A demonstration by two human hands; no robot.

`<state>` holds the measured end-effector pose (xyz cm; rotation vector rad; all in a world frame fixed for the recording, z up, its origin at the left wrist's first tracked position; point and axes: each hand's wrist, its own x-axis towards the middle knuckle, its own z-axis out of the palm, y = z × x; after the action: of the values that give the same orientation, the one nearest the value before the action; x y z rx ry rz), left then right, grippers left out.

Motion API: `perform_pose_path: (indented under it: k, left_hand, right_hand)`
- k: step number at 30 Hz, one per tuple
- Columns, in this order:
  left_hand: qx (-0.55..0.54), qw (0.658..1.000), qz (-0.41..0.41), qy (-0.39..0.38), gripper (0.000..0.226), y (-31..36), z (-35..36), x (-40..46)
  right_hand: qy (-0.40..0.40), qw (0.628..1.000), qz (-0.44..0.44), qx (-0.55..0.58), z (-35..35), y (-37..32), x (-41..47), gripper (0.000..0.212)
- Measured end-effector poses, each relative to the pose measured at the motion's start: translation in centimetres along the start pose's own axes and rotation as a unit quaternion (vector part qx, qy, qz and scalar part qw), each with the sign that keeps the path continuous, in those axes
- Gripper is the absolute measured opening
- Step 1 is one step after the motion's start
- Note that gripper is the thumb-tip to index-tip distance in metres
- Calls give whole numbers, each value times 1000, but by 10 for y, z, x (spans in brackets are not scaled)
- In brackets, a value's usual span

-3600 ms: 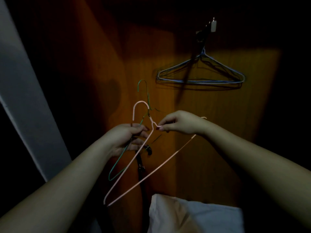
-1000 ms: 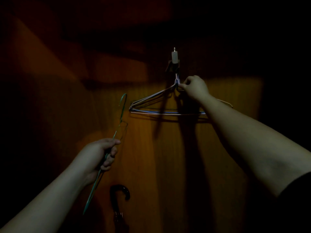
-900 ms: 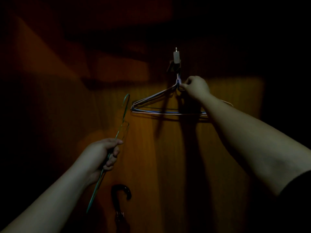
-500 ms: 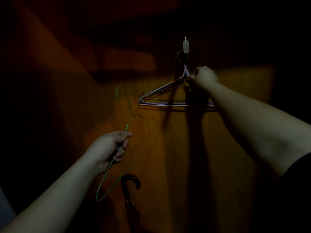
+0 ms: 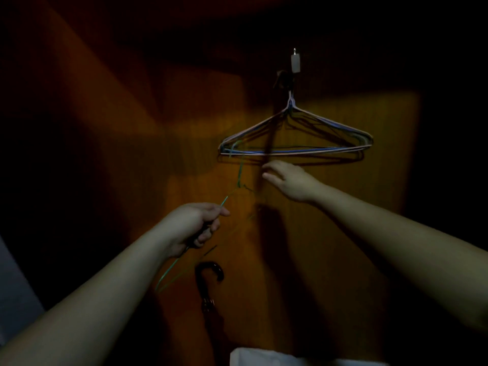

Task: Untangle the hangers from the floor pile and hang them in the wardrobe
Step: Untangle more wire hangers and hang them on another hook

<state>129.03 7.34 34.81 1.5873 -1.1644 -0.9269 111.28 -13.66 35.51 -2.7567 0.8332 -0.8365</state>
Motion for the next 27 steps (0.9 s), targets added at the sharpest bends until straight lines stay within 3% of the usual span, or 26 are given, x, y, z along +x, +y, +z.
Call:
perform_pose_path:
  k: [3,7,10,12,15,19,22,27]
  left_hand:
    - [38,998,3,-40,23,11,7,5]
    - [93,991,19,-99,22,21,23,16]
    - [88,989,51,-109,21,24,34,26]
    - [85,988,64,-109,21,26,39,34]
    - [104,985,95,-100,19,32,45,49]
    - [184,969,163,-25,16,40,47,74]
    - [308,919,230,88,14,48,43,88]
    - [341,869,291,210,14,58,37,105]
  right_hand:
    - [-56,996,31,55,8,3,-18,45]
    - [-11,992,52,114,-1,9,-41,35]
    - [9,978,93,185,-9,19,-63,42]
    - [11,979,111,169,-15,28,-74,44]
    - [25,987,117,104,-29,45,-84,27]
    - [107,981,131,98,-54,67,-85,20]
    - [152,970,160,101,-71,80,-80,17]
    - [212,955,174,116,-94,96,-60,20]
